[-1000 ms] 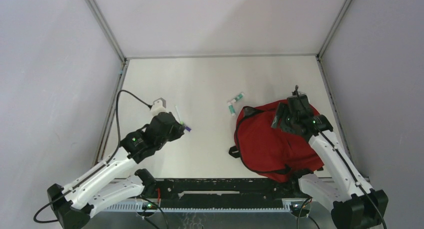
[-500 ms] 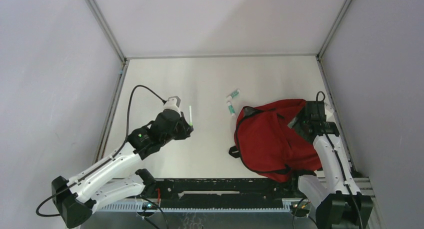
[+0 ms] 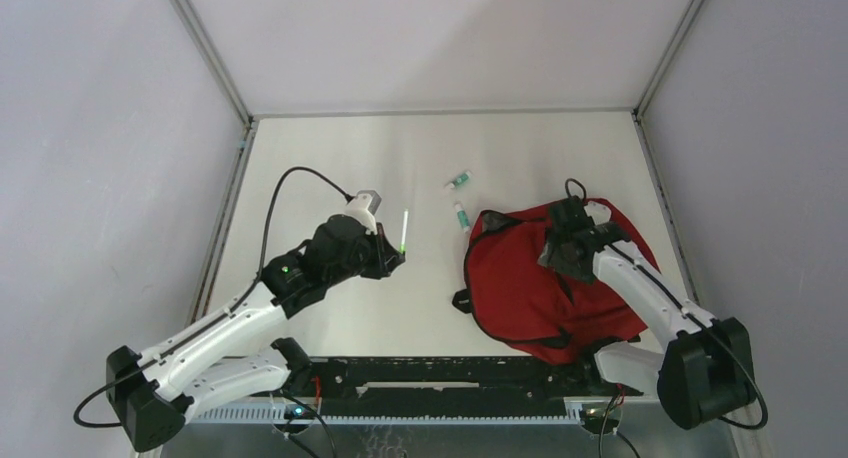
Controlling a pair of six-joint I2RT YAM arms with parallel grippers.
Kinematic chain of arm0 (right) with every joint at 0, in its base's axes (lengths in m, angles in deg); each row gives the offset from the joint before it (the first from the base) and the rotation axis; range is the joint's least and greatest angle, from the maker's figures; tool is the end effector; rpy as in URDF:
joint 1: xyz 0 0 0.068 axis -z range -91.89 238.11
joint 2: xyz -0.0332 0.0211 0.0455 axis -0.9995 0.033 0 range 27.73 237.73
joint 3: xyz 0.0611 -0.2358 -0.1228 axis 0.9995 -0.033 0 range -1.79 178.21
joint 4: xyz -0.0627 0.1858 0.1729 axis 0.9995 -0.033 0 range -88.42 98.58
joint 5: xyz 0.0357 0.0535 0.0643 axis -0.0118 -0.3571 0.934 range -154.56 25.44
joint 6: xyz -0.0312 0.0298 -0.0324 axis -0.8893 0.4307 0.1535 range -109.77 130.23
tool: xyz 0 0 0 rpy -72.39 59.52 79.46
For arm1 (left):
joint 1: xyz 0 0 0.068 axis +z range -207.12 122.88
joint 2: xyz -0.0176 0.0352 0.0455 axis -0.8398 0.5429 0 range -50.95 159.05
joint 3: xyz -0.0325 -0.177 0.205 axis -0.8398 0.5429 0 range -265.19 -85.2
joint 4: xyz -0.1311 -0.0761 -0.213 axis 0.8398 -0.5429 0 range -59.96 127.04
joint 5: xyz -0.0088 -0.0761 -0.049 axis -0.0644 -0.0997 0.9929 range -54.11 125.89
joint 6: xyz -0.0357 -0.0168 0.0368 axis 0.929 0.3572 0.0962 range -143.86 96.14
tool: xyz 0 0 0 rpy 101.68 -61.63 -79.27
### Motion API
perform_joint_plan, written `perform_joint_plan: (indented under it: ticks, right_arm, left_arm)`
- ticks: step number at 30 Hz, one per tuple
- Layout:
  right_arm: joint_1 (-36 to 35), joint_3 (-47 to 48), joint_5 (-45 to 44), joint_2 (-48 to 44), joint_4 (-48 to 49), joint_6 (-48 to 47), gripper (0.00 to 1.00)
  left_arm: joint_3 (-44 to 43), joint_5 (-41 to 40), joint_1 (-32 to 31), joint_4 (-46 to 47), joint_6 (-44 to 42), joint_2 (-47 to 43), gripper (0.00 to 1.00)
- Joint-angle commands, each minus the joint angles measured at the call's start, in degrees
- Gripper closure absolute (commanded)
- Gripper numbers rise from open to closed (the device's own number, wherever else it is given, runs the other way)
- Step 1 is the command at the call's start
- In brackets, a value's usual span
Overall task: Pack the student bag
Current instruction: Pick up the stationery from the center of the board, then move the stationery to the center of the board.
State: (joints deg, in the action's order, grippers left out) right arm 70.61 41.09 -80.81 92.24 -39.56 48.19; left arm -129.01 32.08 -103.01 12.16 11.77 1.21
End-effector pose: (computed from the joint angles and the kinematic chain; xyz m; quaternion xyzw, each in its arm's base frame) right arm 0.1877 0.0487 0.2157 0.1975 0.9547 -0.0422 0.2186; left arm 0.1414 -0.1426 0.2857 0.0629 0.8771 -0.2882 0.3790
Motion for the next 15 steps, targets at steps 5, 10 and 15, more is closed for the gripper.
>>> perform_joint_plan:
  ticks: [5, 10, 15]
  right_arm:
    - [-7.3, 4.9, -10.5, 6.9, -3.9, 4.6, 0.32]
    - [-6.3, 5.3, -9.3, 6.7, -3.0, 3.0, 0.39]
    - [-6.5, 7.8, -5.8, 0.3, -1.5, -0.6, 0.24]
  left_arm:
    - [-1.2, 1.8, -0.2, 2.3, -2.4, 1.9, 1.00]
    - [-1.5, -0.9, -0.2, 2.7, -1.3, 2.7, 1.00]
    - [-9.1, -0.9, 3.5, 0.9, -2.8, 9.9, 1.00]
